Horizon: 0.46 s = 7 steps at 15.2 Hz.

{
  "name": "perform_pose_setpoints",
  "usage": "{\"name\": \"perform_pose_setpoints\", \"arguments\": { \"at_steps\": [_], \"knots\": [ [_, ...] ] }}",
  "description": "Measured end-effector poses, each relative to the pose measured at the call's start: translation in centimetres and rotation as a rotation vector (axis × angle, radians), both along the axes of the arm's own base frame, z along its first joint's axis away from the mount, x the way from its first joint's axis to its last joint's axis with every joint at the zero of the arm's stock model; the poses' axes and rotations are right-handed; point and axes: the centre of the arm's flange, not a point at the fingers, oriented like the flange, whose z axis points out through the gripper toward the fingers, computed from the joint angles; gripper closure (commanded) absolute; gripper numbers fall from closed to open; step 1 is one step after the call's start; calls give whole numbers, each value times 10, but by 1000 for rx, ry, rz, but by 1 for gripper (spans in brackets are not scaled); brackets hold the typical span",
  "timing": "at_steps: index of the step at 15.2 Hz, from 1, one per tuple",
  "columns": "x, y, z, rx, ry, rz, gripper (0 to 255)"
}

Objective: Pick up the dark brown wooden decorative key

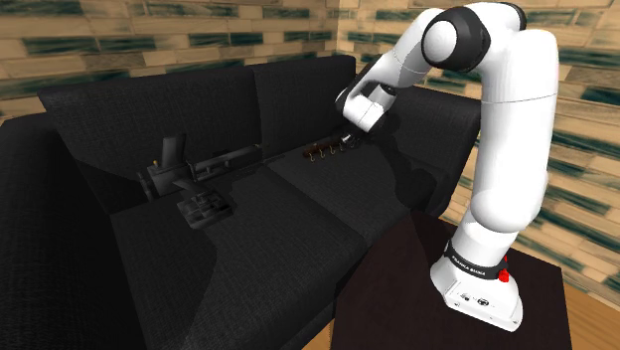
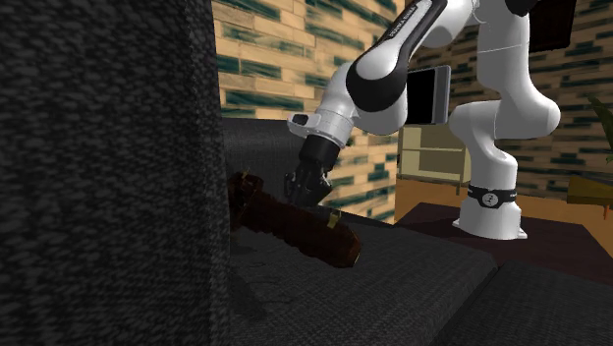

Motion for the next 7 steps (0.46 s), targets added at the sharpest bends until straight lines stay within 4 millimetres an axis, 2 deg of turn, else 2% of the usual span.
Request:
{"name": "perform_pose_setpoints", "arguments": {
  "at_steps": [7],
  "knots": [
    [1,-1,36,0,0,0,255]
  ]
}}
